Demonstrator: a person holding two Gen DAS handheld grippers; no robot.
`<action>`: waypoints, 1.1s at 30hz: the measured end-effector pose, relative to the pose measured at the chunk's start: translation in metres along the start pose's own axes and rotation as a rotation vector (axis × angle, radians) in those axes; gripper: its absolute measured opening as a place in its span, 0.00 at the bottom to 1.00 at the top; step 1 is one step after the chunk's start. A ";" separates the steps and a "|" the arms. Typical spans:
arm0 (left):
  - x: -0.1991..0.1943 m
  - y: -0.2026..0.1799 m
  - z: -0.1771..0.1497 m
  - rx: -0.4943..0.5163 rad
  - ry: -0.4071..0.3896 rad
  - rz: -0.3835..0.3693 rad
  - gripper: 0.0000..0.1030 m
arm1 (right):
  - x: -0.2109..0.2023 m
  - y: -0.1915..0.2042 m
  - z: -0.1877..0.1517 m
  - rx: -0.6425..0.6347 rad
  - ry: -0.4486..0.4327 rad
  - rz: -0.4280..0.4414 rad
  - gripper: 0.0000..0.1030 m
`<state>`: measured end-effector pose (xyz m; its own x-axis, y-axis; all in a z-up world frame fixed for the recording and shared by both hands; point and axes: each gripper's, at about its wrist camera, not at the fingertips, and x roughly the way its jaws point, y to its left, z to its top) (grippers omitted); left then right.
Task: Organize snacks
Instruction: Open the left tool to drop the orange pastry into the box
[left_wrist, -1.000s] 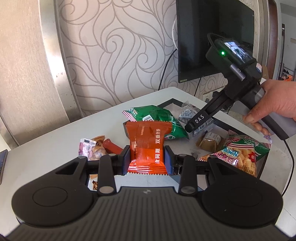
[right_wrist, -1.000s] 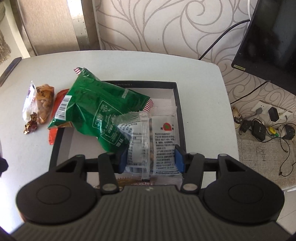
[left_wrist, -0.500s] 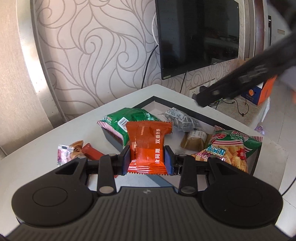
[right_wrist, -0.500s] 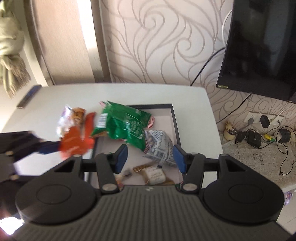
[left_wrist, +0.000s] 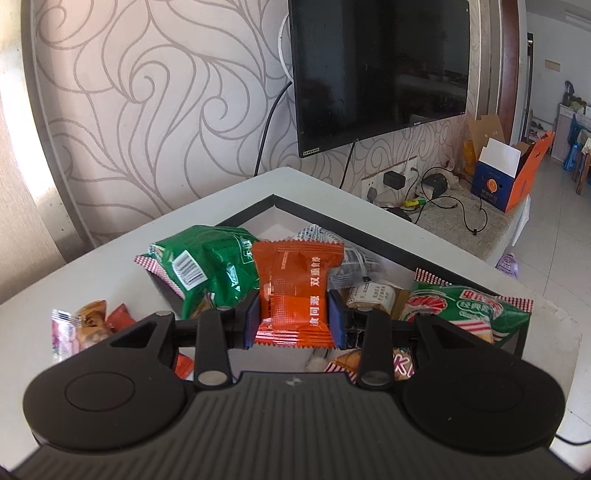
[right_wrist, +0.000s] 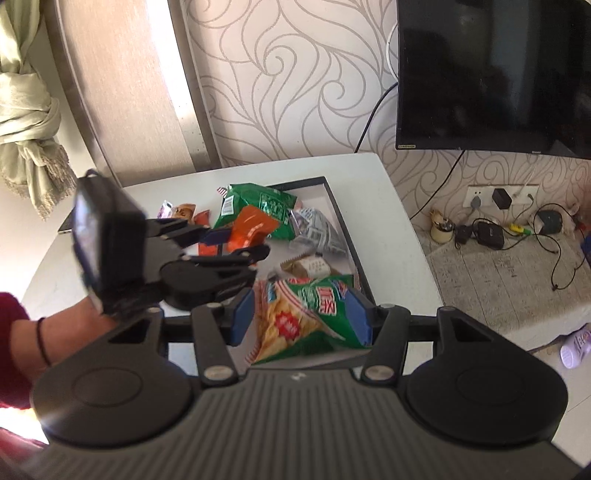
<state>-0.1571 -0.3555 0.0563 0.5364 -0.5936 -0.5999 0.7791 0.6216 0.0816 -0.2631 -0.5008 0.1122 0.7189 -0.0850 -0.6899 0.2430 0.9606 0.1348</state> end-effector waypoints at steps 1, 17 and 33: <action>0.004 -0.001 0.001 -0.004 0.002 -0.003 0.42 | -0.002 0.001 -0.003 0.001 0.004 0.000 0.55; 0.013 -0.011 0.002 0.021 -0.050 -0.019 0.84 | 0.003 0.010 -0.010 -0.003 0.036 0.014 0.55; -0.070 0.025 -0.024 -0.091 -0.128 0.011 0.92 | 0.005 0.015 0.007 -0.022 -0.016 0.024 0.55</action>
<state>-0.1833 -0.2863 0.0809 0.5864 -0.6432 -0.4924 0.7434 0.6688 0.0116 -0.2510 -0.4882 0.1159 0.7346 -0.0663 -0.6752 0.2119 0.9678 0.1355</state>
